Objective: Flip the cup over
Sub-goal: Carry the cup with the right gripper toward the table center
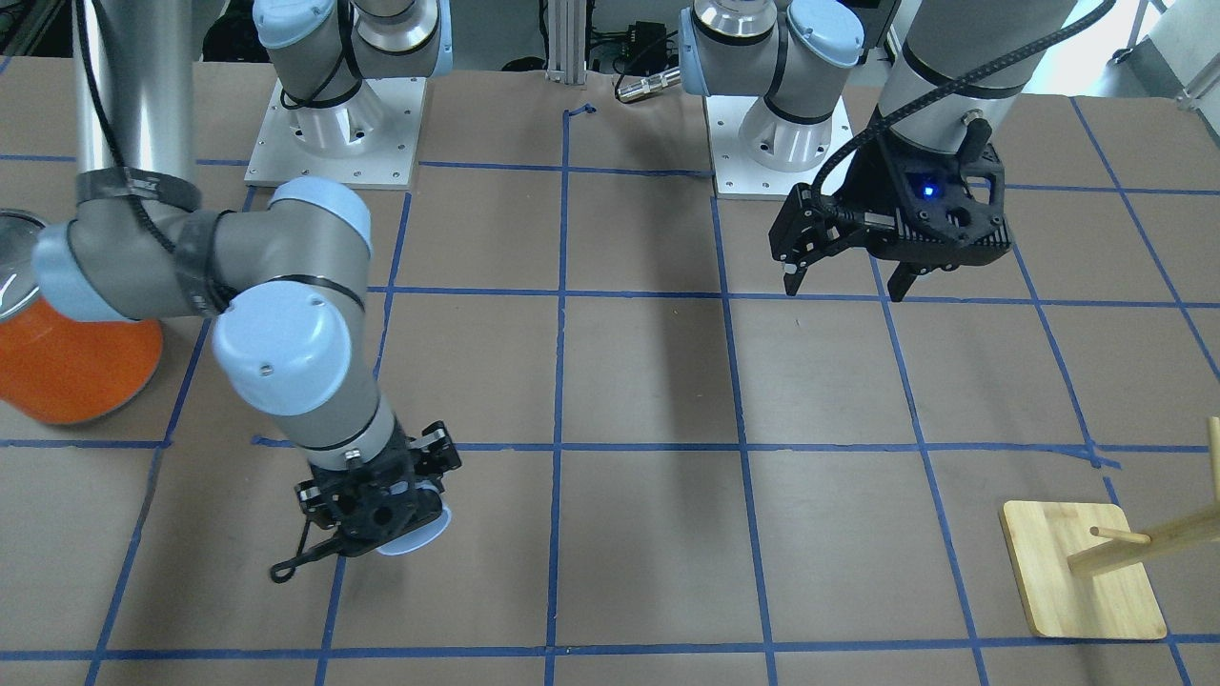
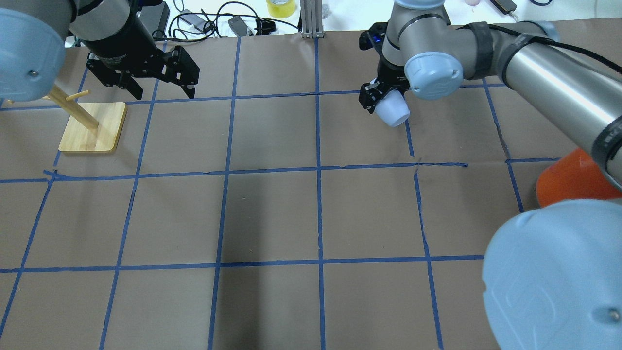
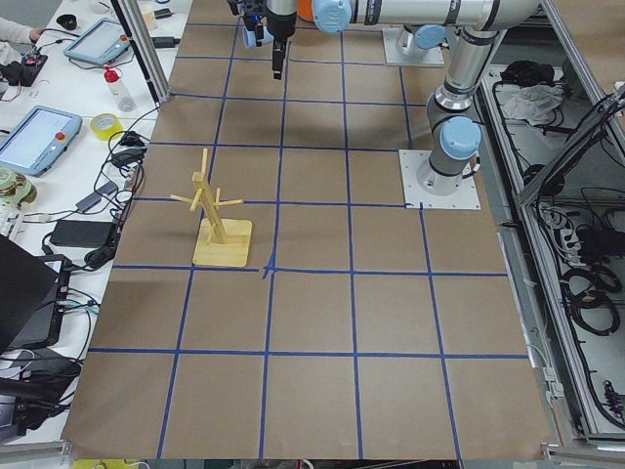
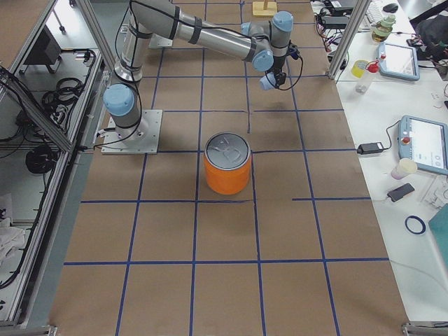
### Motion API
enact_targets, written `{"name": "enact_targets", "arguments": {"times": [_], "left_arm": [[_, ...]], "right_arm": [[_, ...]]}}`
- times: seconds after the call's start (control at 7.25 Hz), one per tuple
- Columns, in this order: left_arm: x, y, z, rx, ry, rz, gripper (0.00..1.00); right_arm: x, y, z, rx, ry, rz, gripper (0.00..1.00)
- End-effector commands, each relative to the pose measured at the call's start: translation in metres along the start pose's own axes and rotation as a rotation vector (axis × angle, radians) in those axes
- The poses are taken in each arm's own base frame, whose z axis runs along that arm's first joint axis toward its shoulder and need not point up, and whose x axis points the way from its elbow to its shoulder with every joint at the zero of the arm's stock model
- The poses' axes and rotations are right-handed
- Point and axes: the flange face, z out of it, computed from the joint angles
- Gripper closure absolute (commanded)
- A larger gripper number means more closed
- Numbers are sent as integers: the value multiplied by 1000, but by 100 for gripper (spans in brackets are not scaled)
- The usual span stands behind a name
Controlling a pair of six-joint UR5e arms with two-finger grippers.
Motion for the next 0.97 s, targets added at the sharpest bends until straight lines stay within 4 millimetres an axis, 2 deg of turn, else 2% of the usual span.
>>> {"name": "enact_targets", "arguments": {"times": [0.0,0.28,0.41,0.69,0.83], "left_arm": [[0,0,-1,1,0,0,0],[0,0,0,0,-4,0,0],[-1,-1,3,-5,-5,-1,0],[0,0,1,-3,-5,0,0],[0,1,4,-9,-4,-1,0]], "right_arm": [[-78,-18,3,69,19,-262,41],[-105,-33,28,122,48,-529,42],[-133,-37,42,136,61,-700,42],[-162,-43,56,166,81,-885,42],[-194,-41,65,168,82,-995,43]]}}
